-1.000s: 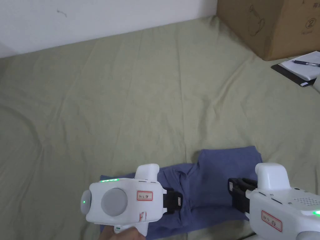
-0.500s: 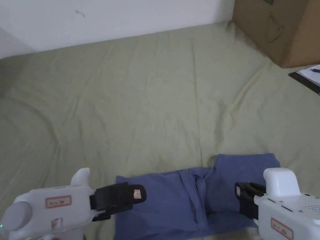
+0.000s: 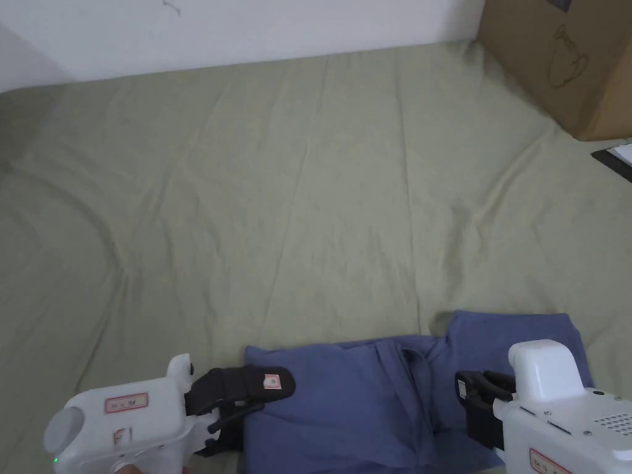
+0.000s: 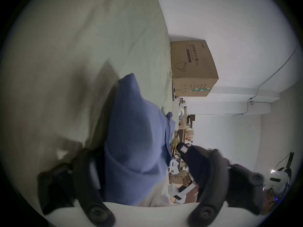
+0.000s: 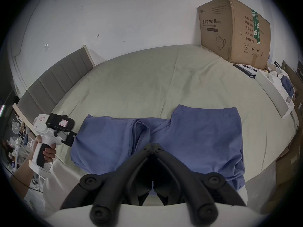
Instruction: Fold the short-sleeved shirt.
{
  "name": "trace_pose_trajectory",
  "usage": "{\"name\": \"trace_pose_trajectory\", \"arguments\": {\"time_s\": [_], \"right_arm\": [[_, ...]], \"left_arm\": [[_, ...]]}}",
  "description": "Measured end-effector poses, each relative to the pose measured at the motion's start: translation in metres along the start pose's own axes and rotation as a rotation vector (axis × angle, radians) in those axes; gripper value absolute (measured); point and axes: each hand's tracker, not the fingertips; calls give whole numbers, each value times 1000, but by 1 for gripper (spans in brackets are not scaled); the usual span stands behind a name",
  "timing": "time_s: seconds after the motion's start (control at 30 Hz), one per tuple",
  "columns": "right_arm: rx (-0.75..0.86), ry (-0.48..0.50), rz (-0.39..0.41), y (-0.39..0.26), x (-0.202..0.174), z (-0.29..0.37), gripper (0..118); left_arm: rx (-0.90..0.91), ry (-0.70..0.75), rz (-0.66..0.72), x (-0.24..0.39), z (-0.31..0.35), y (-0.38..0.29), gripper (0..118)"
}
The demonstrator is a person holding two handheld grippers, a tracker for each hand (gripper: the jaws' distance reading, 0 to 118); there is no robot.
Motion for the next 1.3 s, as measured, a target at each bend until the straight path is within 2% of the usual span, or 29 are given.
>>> {"name": "trace_pose_trajectory", "arguments": {"time_s": [0.03,0.07,0.1,0.2,0.37,0.5,0.7,0.77,0.83,0.97,1.1,1.2,1.3], "right_arm": [[-1,-2,0,1,0,0,0],[0,-7,1,2,1,0,0],[0,-11,3,3,1,0,0],[-1,-20,7,5,2,1,0],[-14,-40,20,7,3,0,0],[-16,-51,27,9,1,1,0],[-13,-53,45,11,-3,3,0],[-12,-54,39,10,-4,1,0],[-15,-46,30,8,-5,0,0],[-26,-38,33,5,-9,-4,0],[-27,-30,35,3,-8,0,0],[-20,-42,36,2,-3,3,0],[-13,-43,9,0,7,8,0]], "left_arm": [[-2,31,5,0,-6,2,20],[-4,150,-20,1,-11,0,11],[-13,194,-39,1,-15,-4,11],[8,49,23,-3,-3,-4,11],[7,99,-25,12,13,-7,11],[51,100,-43,11,57,-1,11],[162,289,-58,-3,171,15,11],[204,380,-30,13,192,8,11],[231,424,-66,25,204,5,11],[236,465,-109,66,193,-5,11],[226,544,-233,124,157,-17,11],[204,516,-251,162,127,-21,11],[151,517,-352,192,85,-25,11]]}}
